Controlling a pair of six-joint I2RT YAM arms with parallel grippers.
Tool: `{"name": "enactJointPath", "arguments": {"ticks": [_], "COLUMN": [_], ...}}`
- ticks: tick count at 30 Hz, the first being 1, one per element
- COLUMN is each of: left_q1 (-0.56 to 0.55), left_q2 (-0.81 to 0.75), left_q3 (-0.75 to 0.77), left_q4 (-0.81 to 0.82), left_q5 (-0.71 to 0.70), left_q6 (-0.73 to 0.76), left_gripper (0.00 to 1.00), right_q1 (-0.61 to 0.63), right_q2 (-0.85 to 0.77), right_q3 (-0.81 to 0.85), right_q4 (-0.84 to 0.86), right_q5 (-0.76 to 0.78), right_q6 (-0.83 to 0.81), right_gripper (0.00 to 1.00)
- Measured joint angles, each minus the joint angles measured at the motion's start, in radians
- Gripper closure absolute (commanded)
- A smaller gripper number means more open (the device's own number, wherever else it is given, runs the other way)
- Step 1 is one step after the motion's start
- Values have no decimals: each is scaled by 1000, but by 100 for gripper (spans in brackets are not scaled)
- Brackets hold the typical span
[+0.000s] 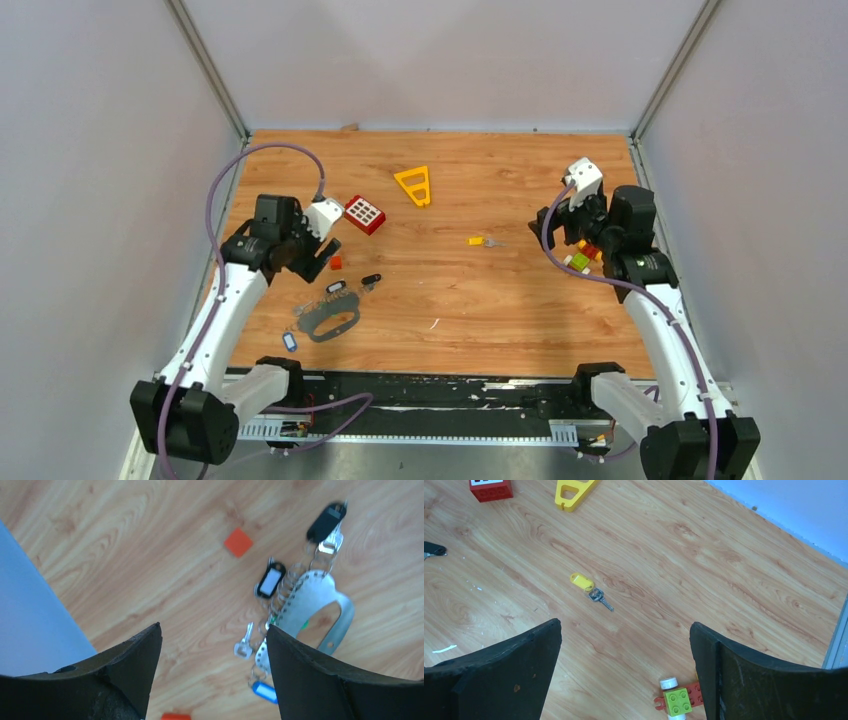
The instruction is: Put the keys on the keyring
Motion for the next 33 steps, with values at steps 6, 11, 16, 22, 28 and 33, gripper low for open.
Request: {"name": "enactJointPath", "arguments": {"ticks": [6,11,16,22,28,33], "left_q1": [3,26,44,45,45,46], "left_q2": [150,257,375,506,593,611], "left_q3": [15,-13,-12,-10,6,20], "left_q4": [-179,-221,-225,-212,-183,-159], "left_q5": [-73,-84,-33,55,95,118], "left_q6": [105,154,169,172,171,167], "left_gripper": [27,34,40,48,59,69], "right_q1": [26,40,49,56,62,63], "right_q2": [8,9,23,37,52,52], "right_q3": [0,0,0,0,0,0], "right_q4": [-6,-6,-8,-24,-32,-36], "right_q5": [-9,-19,-24,-25,-24,-24], "right_q6": [-18,-34,-47,-58,-68,-74], "right_gripper": [0,0,0,0,0,0]}}
